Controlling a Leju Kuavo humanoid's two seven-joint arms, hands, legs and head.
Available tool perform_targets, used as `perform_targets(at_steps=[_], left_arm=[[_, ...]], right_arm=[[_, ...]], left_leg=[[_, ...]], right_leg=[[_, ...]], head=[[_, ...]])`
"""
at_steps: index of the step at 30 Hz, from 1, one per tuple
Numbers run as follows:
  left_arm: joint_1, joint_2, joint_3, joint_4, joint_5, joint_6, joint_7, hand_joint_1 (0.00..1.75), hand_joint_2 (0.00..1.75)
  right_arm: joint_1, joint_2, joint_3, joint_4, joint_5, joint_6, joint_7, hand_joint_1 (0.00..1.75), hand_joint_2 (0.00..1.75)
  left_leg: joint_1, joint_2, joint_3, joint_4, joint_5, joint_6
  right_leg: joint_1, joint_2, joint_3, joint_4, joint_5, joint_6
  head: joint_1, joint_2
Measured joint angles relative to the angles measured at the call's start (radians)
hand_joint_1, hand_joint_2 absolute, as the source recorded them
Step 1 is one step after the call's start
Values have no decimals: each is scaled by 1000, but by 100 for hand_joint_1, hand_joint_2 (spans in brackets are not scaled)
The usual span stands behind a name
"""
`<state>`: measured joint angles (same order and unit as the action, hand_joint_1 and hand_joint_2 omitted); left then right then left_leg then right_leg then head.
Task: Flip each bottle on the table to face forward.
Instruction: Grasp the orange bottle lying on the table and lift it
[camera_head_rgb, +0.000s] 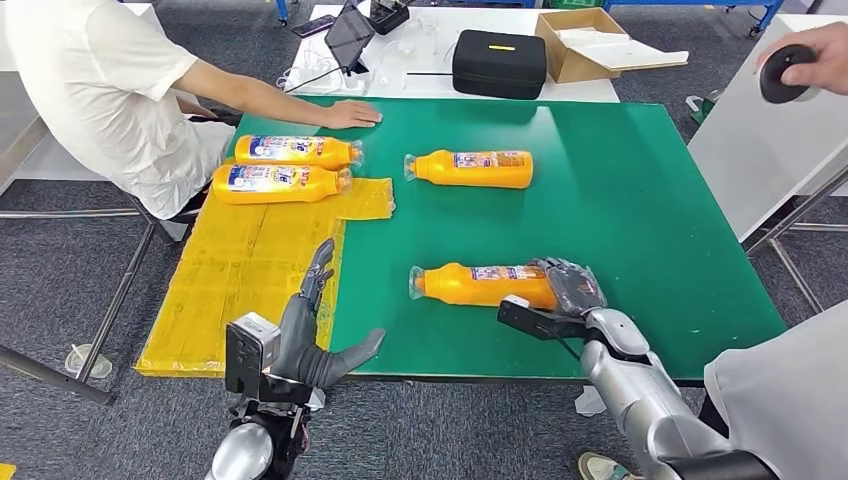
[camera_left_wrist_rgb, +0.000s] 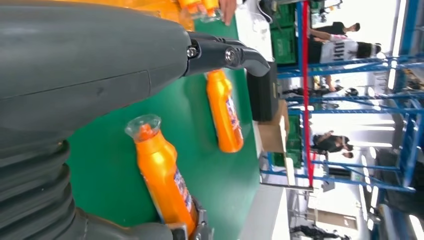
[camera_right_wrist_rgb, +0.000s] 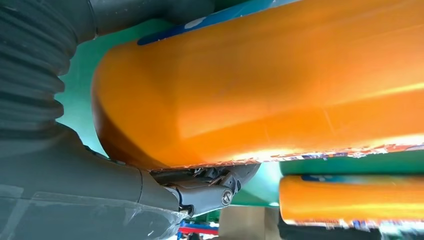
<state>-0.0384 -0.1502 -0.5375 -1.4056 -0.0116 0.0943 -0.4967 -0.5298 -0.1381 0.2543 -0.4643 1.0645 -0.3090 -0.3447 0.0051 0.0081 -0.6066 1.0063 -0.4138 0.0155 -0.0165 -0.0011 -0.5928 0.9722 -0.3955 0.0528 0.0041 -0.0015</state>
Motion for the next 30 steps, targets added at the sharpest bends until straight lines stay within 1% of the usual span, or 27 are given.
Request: perform_targets(at_steps=[3,5,10,14,18,24,30], left_arm=[[1,0,0,1,21,-8,-7,0,175],[1,0,0,4,37,-16,-9,0,175],[2,0,0,12,63,-29,-10,0,175],[9,0,-1,23,122,-49,9,0,175],[24,0,-6,35,160,-34,10,0,175],[56,0,-4,5,161,87,-50,0,175],[71,0,0,-30,161,107,-56,0,175]], right_arm=[[29,8,-16,-12,-103,-34,-103,175,175],[50,18,-33,-25,-158,-42,-153,175,175],[84,42,-65,-53,-232,-57,-203,175,175],[135,74,-107,-115,-369,-87,-264,174,175],[204,107,-135,-221,-449,-103,-270,175,175],[304,146,-150,-371,-522,-131,-276,175,175],[346,166,-158,-436,-539,-137,-284,175,175]], left_leg=[[0,0,-1,0,0,0],[0,1,-2,0,0,0],[1,0,-3,0,0,-1],[1,0,-7,0,1,-1],[1,-1,-12,0,1,0],[1,-2,-19,0,1,0],[0,-2,-21,0,1,0]], right_leg=[[0,1,2,0,1,0],[0,1,2,0,1,0],[2,1,0,0,0,0],[1,1,-2,1,0,0],[1,0,-6,1,0,0],[1,-1,-12,1,0,0],[0,-1,-15,1,0,0]], head=[[0,0],[0,0],[0,0],[0,0],[0,0],[0,0],[0,0]])
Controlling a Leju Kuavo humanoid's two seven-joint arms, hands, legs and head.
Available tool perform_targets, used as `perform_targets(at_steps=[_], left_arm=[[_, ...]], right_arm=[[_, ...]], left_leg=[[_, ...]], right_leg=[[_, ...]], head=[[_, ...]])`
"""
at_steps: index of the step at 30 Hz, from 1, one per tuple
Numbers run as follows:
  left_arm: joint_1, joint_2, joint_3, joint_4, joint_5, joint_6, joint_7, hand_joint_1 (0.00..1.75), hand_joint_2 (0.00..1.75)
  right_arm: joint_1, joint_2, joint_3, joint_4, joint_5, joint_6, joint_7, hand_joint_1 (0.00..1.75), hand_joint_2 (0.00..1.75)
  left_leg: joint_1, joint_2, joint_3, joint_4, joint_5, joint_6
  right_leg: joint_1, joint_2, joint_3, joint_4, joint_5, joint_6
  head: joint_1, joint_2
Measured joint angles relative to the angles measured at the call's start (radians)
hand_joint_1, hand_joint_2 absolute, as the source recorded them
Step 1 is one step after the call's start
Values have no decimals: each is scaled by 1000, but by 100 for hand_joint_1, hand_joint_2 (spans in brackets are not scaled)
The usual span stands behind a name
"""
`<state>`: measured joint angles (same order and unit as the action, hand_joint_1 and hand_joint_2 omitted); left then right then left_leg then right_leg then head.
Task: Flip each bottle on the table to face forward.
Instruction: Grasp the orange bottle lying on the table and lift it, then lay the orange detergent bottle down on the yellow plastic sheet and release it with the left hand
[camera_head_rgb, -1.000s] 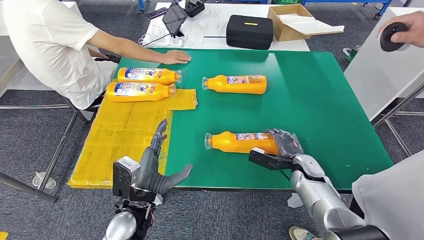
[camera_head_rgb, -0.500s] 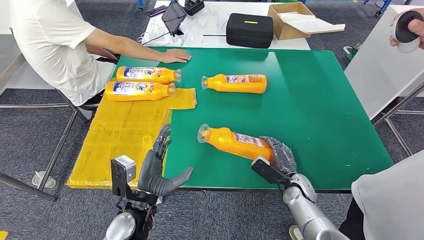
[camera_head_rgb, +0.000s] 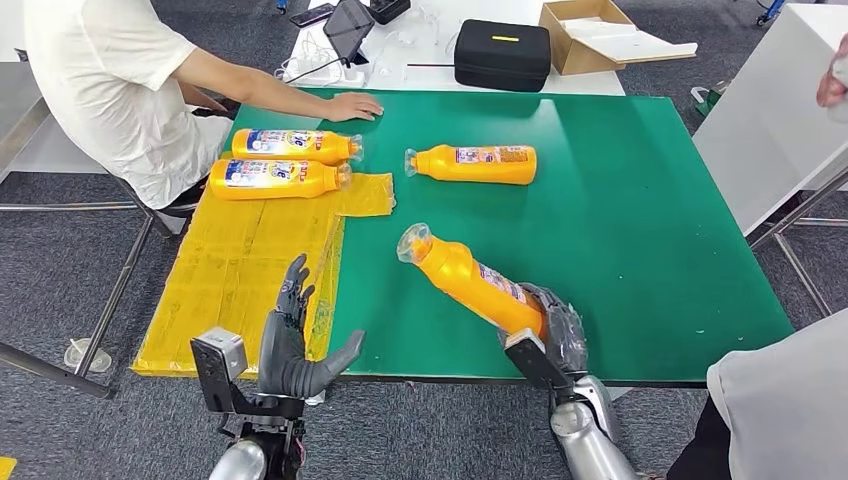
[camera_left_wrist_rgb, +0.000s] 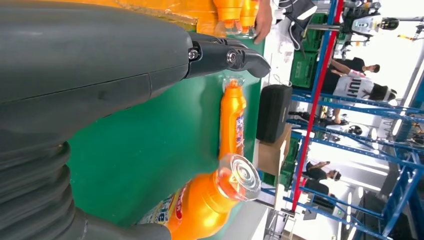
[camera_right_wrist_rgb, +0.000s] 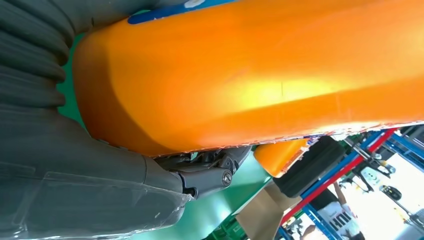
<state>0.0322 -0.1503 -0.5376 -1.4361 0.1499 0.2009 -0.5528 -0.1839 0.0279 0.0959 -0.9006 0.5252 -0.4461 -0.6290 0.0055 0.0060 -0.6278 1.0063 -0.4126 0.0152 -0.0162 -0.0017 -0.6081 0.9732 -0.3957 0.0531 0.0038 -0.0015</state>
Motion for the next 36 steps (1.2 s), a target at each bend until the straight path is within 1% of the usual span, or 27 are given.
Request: perform_targets(at_steps=[2,4,7,10,12,14,17,21,27,31,36], left_arm=[[2,0,0,-5,0,1,0,0,175],[3,0,0,-8,1,3,0,0,175],[6,0,1,-13,33,-2,6,0,175],[11,0,1,-15,128,-64,39,0,175],[12,1,-4,-15,192,-123,66,0,175],[8,1,-12,-14,231,-170,91,0,175],[-12,1,-27,-3,259,-209,119,0,175],[-43,0,-39,20,271,-224,140,0,175],[-92,-8,-56,59,281,-226,146,0,175],[-114,-16,-59,72,285,-226,126,0,175],[-124,-21,-65,63,294,-220,108,0,175]], right_arm=[[5,4,-1,-12,0,0,0,175,175],[8,6,-2,-22,-3,-1,-2,171,175],[20,14,-7,-47,-31,-8,-20,169,175],[37,31,-6,-86,-50,-9,-33,167,175],[43,43,10,-114,-48,2,-33,170,175],[41,53,37,-131,-37,17,-29,172,175],[26,68,90,-135,-20,28,-26,173,175],[3,88,164,-129,-15,34,-32,175,175],[-30,107,252,-113,-23,44,-34,171,175],[-51,113,288,-97,-33,44,-33,171,175],[-57,115,321,-78,-38,38,-40,171,175]], left_leg=[[0,0,0,0,0,0],[0,0,0,0,0,0],[0,0,0,0,0,0],[0,0,-1,0,0,0],[0,0,-1,0,0,0],[0,1,-1,0,0,0],[0,1,-1,0,0,0],[0,0,-1,0,1,0],[0,0,-1,0,1,0],[0,0,-1,0,1,0],[0,0,-1,0,1,0]], right_leg=[[0,0,0,0,0,0],[0,0,0,0,0,0],[0,0,0,0,0,0],[0,0,0,0,0,0],[0,0,-1,0,0,0],[0,0,-1,0,0,0],[0,0,-1,0,0,0],[0,0,-1,0,0,0],[0,0,-1,0,0,0],[0,0,-1,0,0,0],[0,0,-2,0,0,0]], head=[[0,0],[0,0],[0,0],[0,0],[0,0],[0,0],[0,0],[0,0],[0,0],[0,0],[0,0]])
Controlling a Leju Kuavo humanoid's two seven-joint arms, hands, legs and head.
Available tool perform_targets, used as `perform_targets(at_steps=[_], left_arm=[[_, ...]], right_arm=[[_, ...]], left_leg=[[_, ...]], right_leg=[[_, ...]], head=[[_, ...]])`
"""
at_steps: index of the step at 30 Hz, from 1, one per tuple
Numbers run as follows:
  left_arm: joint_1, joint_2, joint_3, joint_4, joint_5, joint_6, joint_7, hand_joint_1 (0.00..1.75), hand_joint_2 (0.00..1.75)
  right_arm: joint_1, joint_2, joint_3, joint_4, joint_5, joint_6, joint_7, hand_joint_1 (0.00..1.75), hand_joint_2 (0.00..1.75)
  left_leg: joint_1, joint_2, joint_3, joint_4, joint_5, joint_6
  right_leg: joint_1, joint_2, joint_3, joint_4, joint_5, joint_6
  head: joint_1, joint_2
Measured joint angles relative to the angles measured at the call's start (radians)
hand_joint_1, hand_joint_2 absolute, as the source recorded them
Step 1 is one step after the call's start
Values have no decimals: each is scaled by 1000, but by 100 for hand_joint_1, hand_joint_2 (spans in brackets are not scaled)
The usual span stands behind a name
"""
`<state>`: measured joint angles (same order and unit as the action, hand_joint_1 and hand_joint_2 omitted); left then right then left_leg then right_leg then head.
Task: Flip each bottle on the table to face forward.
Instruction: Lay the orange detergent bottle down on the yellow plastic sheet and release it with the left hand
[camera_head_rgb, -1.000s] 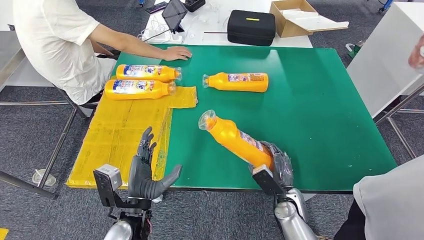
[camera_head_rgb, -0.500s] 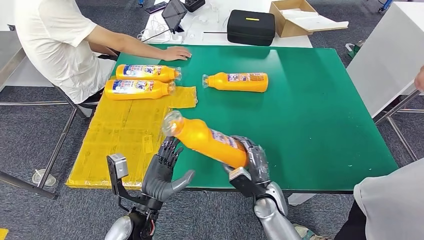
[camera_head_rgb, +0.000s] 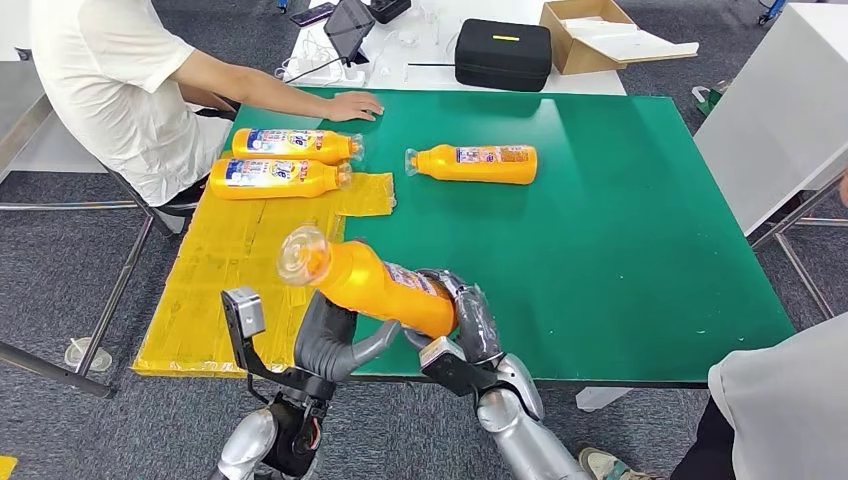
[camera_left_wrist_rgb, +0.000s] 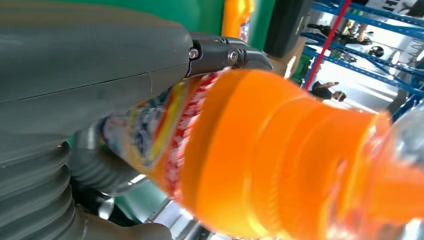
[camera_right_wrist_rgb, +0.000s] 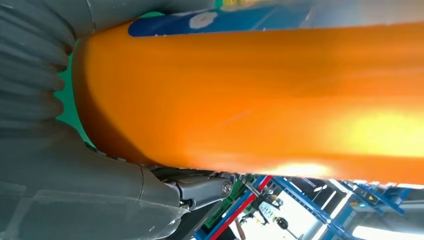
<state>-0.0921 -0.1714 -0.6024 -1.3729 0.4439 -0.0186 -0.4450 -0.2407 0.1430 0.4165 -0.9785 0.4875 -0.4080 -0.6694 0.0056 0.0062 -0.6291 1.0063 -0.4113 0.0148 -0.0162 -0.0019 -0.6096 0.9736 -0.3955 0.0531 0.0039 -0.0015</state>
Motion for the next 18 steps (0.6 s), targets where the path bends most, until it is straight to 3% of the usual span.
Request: perform_targets(at_steps=[7,11,18], left_arm=[[-13,-11,-1,-7,12,46,-15,0,175],[-27,-17,-6,-9,-7,90,-31,175,175],[-42,-18,-17,-8,-40,140,-50,175,175]], right_arm=[[-12,11,38,26,2,-2,-3,172,175],[-24,21,62,43,1,-2,-3,171,175],[-38,29,81,62,-23,-2,-2,169,175]], left_leg=[[0,0,0,0,0,0],[0,0,0,0,0,0],[0,0,0,0,0,0]], right_leg=[[0,0,0,0,0,0],[0,0,0,0,0,0],[0,0,0,0,0,0]], head=[[0,0],[0,0],[0,0]])
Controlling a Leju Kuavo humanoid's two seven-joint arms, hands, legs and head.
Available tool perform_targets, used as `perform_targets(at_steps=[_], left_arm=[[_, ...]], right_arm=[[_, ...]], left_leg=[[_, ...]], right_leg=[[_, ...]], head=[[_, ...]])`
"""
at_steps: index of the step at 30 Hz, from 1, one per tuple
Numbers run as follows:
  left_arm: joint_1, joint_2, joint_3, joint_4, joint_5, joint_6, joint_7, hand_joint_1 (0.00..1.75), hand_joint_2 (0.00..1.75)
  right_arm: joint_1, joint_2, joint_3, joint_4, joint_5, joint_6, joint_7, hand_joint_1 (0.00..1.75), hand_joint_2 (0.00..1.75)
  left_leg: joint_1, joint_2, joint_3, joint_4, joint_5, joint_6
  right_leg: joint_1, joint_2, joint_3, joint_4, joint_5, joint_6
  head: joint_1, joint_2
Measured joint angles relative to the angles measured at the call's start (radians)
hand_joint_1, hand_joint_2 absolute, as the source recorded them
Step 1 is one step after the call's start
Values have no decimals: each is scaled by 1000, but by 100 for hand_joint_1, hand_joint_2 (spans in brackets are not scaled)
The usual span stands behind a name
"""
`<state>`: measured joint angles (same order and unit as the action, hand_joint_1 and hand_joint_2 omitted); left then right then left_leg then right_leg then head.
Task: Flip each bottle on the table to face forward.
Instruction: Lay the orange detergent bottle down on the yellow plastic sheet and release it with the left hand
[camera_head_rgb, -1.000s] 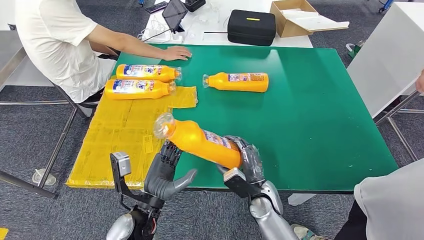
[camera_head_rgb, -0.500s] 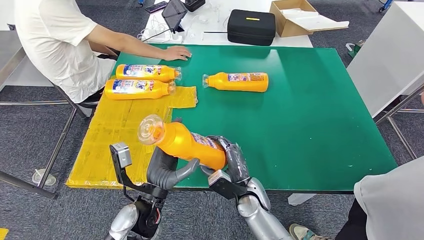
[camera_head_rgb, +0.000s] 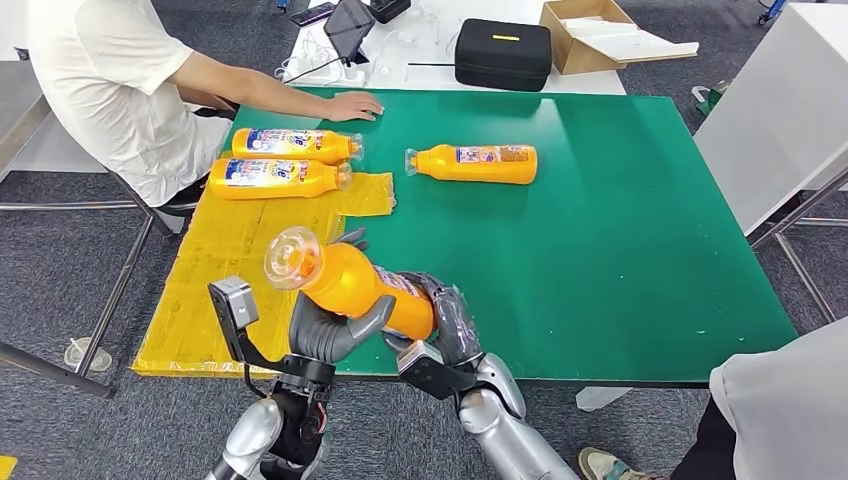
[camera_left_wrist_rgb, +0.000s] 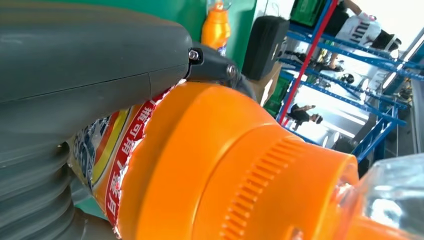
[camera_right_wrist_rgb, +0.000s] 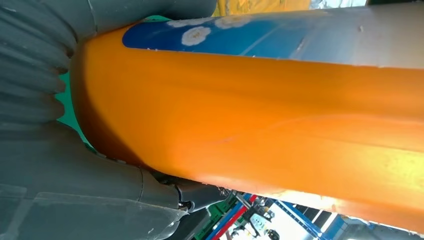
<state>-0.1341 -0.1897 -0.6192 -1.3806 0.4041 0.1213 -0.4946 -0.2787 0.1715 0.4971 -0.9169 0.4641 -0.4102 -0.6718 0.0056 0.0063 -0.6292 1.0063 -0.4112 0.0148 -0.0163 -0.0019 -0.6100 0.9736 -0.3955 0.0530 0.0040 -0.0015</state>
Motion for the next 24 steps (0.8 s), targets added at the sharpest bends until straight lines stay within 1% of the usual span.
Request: perform_targets(at_steps=[7,9,10,12,13,14,19,21,24], left_arm=[[-5,0,-3,1,-6,9,-4,175,175],[-7,0,-4,1,-7,11,-4,175,175],[-8,0,-5,1,-7,13,-5,175,175],[-10,0,-6,2,-10,16,-6,175,175],[-12,0,-7,2,-12,17,-6,175,175],[-14,0,-8,2,-14,19,-8,175,175],[-20,0,-7,6,-16,49,-19,175,175],[-21,0,0,4,-22,99,-30,175,175],[-22,-2,45,-9,-20,223,-41,175,175]], right_arm=[[-4,1,7,5,-4,-1,0,169,175],[-5,2,7,6,-5,-1,0,161,175],[-5,3,8,6,-6,-1,0,138,175],[-7,3,8,6,-11,1,0,57,175],[-8,3,9,6,-15,3,0,20,175],[-8,3,10,6,-20,8,1,0,175],[-8,3,17,11,-44,33,4,0,175],[-5,2,20,14,-42,20,-1,0,175],[15,-8,23,16,-21,-43,-10,0,175]], left_leg=[[0,0,0,0,0,0],[0,0,0,0,0,0],[0,0,0,0,0,0],[0,0,0,0,0,0],[0,0,0,0,0,0],[0,0,0,0,0,0],[0,0,0,0,0,0],[0,0,0,0,0,0],[0,0,0,0,0,0]], right_leg=[[0,0,0,0,0,0],[0,0,0,0,0,0],[0,0,0,0,0,0],[0,0,0,0,0,0],[0,0,0,0,0,0],[0,0,0,0,0,0],[0,0,0,0,0,0],[0,0,0,0,0,0],[0,0,0,0,0,0]], head=[[0,0],[0,0],[0,0],[0,0],[0,0],[0,0],[0,0],[0,0],[0,0]])
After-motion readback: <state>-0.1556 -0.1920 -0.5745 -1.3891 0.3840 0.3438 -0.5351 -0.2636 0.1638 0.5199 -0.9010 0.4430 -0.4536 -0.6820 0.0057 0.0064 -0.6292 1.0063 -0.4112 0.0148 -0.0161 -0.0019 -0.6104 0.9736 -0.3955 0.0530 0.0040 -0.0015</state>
